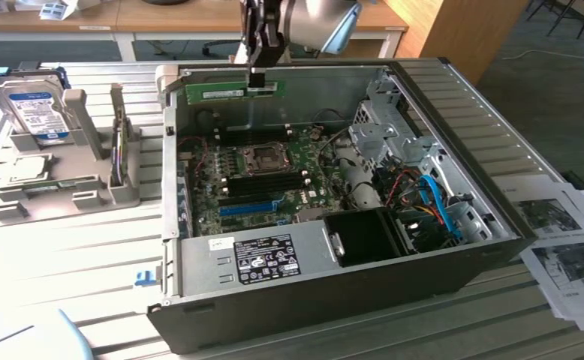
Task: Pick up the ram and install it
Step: 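Pick up the ram and move it above insertion slot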
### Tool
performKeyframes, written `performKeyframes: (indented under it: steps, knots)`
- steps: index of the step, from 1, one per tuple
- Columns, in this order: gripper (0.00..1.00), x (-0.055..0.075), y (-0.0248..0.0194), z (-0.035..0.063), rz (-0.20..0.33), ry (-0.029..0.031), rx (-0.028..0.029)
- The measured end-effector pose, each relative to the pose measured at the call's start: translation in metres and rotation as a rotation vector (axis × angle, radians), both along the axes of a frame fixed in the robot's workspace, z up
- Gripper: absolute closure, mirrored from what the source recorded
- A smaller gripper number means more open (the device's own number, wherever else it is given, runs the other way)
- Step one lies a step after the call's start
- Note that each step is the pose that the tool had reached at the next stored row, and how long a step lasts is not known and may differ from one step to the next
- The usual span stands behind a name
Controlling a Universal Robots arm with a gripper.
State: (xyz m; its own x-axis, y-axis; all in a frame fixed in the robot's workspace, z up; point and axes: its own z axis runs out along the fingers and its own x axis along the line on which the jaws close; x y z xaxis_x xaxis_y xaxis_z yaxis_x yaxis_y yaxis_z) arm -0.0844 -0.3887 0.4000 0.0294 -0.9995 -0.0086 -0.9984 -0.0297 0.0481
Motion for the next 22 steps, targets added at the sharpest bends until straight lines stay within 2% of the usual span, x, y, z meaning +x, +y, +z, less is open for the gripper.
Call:
performKeyframes:
  steps: [15, 22]
  knots:
    - [0.89, 0.018, 0.0, 0.0, 0.0, -0.0001, 0.0001]
    - [0.89, 0.019, 0.0, 0.0, 0.0, 0.0, 0.0]
